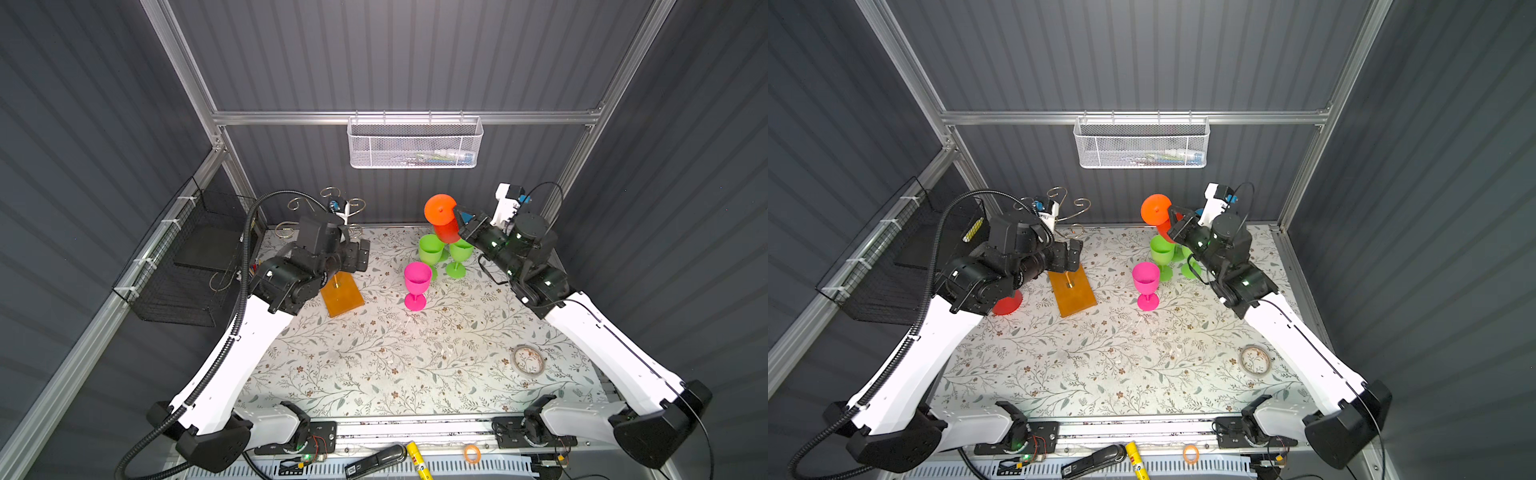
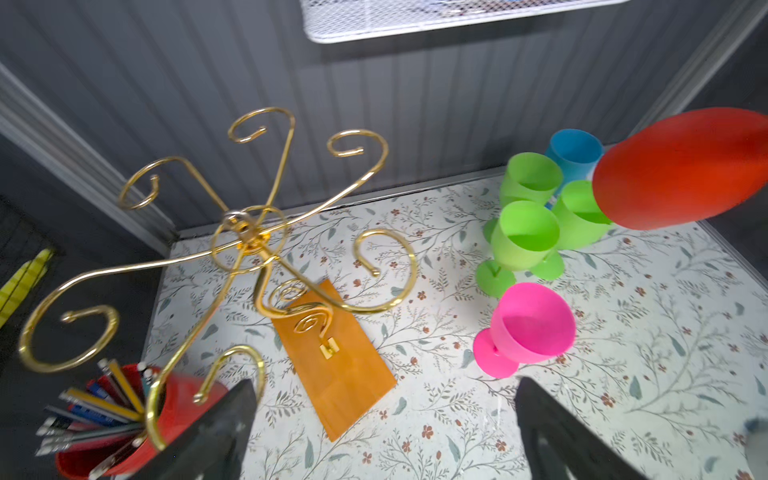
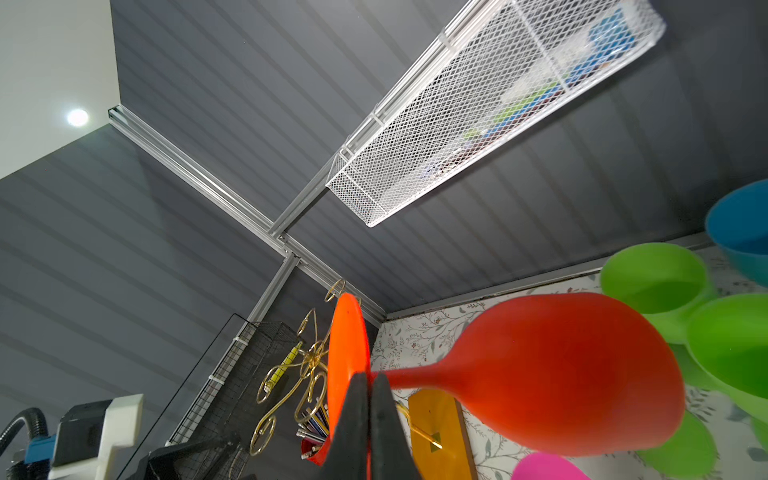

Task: Take the wine glass off the wine glass rack
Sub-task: 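Carry the upside-down red glass away from the rack toward the table center, then reach the left gripper toward the red glass foot while the right gripper holds it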

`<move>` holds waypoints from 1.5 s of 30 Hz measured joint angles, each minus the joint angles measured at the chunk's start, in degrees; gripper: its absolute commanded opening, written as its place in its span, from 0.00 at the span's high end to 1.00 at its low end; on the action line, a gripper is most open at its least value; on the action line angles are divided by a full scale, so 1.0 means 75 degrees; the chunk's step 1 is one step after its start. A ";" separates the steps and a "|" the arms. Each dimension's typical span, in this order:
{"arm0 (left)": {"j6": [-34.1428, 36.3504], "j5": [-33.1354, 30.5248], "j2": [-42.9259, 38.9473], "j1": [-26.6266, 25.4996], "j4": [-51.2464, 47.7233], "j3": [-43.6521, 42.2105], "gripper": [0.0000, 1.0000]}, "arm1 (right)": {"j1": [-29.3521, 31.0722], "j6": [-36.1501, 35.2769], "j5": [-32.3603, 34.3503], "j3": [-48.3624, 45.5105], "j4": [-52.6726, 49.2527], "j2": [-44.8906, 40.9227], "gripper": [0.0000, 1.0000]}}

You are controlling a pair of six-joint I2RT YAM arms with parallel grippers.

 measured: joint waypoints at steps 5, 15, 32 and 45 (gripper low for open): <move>0.0198 0.0216 0.0029 -0.0545 0.0350 0.0000 0.09 | -0.0300 -0.0099 -0.0006 -0.0329 -0.0764 -0.0714 1.00; 0.1183 0.0087 0.0539 -0.2524 0.1236 0.0003 0.12 | -0.0574 -0.0321 -0.0076 -0.0358 -0.1970 -0.1725 1.00; 0.5362 -0.1562 0.0968 -0.4663 0.4986 -0.2031 0.31 | -0.1116 -0.0227 -0.0801 -0.0396 -0.2696 -0.1804 1.00; 0.9393 -0.1990 0.0991 -0.4797 1.0322 -0.4313 0.36 | -0.1209 -0.0099 -0.1268 -0.0667 -0.2544 -0.1813 1.00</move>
